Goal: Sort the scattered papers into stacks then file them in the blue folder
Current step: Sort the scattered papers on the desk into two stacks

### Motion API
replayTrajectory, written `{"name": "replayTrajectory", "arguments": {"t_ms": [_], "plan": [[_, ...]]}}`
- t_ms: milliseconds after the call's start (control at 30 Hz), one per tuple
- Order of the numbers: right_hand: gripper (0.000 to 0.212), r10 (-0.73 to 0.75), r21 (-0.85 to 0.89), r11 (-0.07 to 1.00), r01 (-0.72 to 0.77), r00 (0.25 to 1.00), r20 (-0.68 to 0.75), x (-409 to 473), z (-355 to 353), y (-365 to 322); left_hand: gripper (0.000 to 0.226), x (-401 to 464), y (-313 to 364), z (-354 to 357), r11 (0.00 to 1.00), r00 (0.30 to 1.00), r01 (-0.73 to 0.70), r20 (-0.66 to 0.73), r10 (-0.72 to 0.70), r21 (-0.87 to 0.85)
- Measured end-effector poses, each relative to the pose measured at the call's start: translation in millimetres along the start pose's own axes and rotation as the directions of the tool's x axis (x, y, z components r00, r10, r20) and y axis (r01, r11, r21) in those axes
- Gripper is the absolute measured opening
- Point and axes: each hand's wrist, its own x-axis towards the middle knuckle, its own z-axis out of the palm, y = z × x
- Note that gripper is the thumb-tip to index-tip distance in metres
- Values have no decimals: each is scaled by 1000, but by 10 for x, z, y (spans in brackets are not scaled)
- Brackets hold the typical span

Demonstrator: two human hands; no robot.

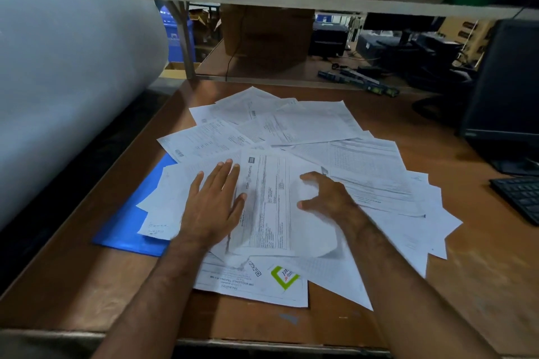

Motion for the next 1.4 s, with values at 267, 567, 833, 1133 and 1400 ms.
{"name": "replayTrajectory", "arguments": {"t_ms": [267, 567, 833, 1133, 1400], "plan": [[47, -321, 71, 939, 337, 931, -175, -307, -410, 113, 78, 74, 193, -189, 999, 999, -19, -43, 17, -46], [89, -323, -149, 943, 298, 926, -195, -301, -687, 226, 69, 236, 529, -302, 986, 995, -66, -90, 53, -155], [76, -383, -78, 923, 377, 879, -283, -252, -651, 307, 67, 308, 629, -259, 955, 994, -92, -81, 72, -281], [78, -331, 335, 859, 388, 918, -217, -501, -918, 369, 93, 571, 802, -622, 501, 958, 282, 266, -104, -818], [76, -375, 392, 827, 403, 915, -150, -474, -873, 367, 75, 547, 803, -527, -25, 930, 361, 358, 84, -932]]}}
